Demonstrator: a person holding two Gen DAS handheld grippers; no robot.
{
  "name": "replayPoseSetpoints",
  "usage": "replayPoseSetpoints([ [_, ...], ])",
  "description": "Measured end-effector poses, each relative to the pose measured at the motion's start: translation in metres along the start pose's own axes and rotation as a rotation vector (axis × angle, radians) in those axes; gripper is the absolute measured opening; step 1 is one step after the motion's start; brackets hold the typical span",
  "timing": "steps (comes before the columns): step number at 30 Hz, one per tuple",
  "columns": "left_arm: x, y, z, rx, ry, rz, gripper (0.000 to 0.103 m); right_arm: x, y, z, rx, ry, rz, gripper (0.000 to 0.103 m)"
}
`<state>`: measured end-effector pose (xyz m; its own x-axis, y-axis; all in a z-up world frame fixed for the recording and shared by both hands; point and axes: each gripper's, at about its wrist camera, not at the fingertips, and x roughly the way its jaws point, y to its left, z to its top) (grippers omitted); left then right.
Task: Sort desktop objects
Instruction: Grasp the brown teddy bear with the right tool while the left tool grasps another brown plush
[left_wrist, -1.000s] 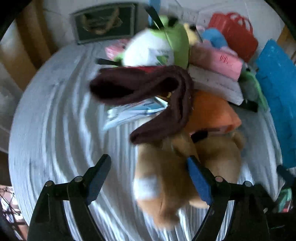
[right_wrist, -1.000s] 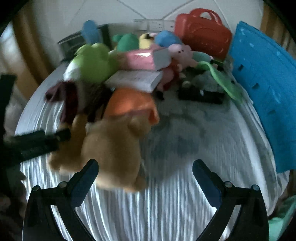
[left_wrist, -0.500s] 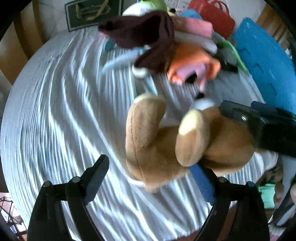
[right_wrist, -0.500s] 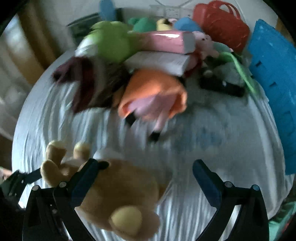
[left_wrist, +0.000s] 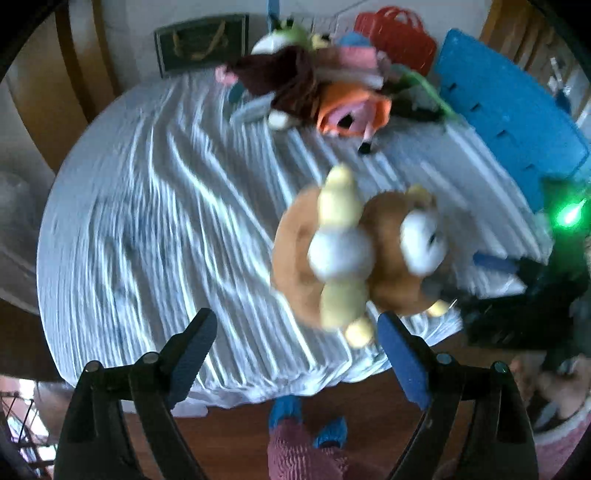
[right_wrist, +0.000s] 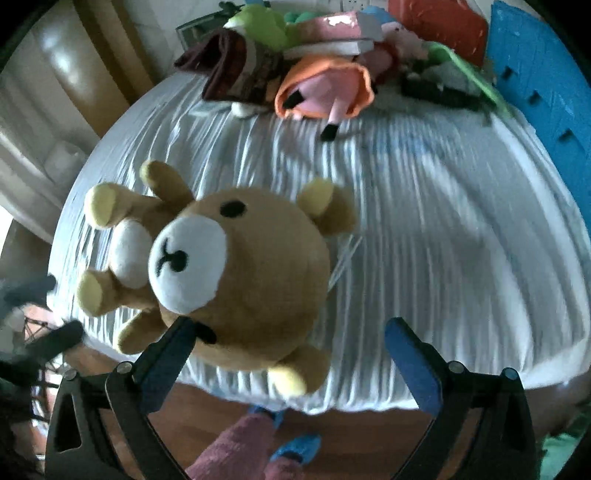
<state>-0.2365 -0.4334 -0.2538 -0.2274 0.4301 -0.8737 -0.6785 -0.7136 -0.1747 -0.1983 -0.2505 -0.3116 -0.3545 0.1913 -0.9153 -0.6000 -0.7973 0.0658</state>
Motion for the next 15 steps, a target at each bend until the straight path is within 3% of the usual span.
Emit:
replayPoseSetpoints([
  [4, 0.028, -0.012, 0.007, 0.063, 0.015, 0.013, 0.092, -0.001, 0.002, -0.010, 0.021, 0.004, -0.010, 0.103],
  [7, 0.063, -0.018, 0.000, 0.079, 0.091, 0.011, 0.092, -0.015, -0.003, -0.015, 0.065, -0.034, -0.021, 0.103],
  [10, 0.080, -0.021, -0.001, 0.090, 0.090, 0.014, 0.092, -0.025, -0.002, -0.010, 0.084, -0.063, 0.005, 0.103],
  [15, 0.085, -0.022, 0.007, 0.115, 0.063, -0.018, 0.092, -0.006, 0.014, 0.003, 0.089, -0.027, 0.026, 0.103],
])
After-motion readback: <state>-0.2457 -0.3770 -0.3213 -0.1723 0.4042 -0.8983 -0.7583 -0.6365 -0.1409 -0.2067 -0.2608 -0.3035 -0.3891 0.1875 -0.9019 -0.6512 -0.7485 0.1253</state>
